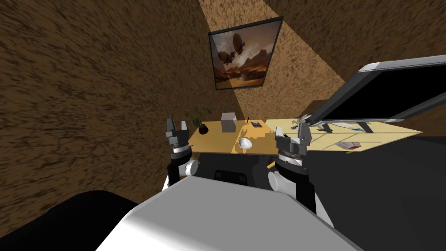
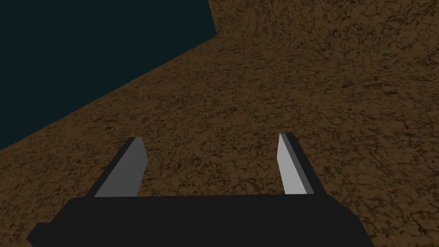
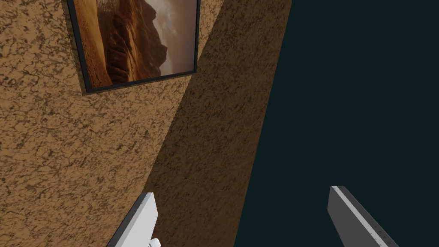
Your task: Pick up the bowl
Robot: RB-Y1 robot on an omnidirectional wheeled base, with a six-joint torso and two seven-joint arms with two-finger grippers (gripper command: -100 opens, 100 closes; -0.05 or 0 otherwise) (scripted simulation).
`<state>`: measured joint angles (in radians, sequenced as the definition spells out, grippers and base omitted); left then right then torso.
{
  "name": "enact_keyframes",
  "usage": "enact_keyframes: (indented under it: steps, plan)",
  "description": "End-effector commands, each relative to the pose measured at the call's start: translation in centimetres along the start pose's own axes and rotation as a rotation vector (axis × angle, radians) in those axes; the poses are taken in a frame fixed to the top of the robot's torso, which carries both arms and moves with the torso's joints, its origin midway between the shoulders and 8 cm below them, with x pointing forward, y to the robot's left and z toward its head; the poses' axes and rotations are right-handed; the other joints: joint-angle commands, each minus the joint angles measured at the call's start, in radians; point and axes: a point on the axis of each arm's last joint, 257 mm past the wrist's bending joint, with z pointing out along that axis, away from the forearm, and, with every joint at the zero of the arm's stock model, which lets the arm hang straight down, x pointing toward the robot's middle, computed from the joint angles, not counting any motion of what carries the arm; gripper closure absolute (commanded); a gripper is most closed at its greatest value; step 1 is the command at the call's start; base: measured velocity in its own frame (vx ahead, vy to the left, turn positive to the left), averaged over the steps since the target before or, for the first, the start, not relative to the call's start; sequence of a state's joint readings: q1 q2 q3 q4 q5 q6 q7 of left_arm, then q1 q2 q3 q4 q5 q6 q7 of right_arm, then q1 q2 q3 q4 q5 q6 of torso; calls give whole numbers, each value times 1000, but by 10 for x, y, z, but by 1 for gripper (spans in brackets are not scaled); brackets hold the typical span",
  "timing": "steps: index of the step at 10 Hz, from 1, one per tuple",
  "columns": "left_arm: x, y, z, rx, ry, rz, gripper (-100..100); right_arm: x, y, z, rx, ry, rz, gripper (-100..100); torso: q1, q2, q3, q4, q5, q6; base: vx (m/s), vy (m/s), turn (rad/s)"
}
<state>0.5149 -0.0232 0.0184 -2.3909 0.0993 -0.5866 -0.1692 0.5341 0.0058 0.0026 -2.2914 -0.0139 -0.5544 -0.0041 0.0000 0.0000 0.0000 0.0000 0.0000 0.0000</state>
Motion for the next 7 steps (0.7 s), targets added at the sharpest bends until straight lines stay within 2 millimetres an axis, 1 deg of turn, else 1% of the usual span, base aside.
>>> enact_keyframes:
  steps: [1,3,4,5,6,7]
  plan:
    - [0,0,0,0,0,0,0,5,-2,0,1,39,-18,-100,0,0,0,0,0,0,-34,13,78]
    - [0,0,0,0,0,0,0,16,-7,1,4,111,-56,-100,1,4,2,1,0,0,-89,33,127]
    - [0,0,0,0,0,0,0,22,-12,0,7,155,-80,-100,2,6,3,1,0,0,-117,43,319]
    - [0,0,0,0,0,0,0,22,-12,0,7,155,-80,-100,2,7,4,2,1,0,-84,31,-84]
    - [0,0,0,0,0,0,0,29,-17,0,10,202,-107,-100,2,6,4,1,0,0,-77,44,192]
    - [0,0,0,0,0,0,0,35,-23,-1,14,247,-135,-100,2,6,3,1,0,0,-126,50,134]
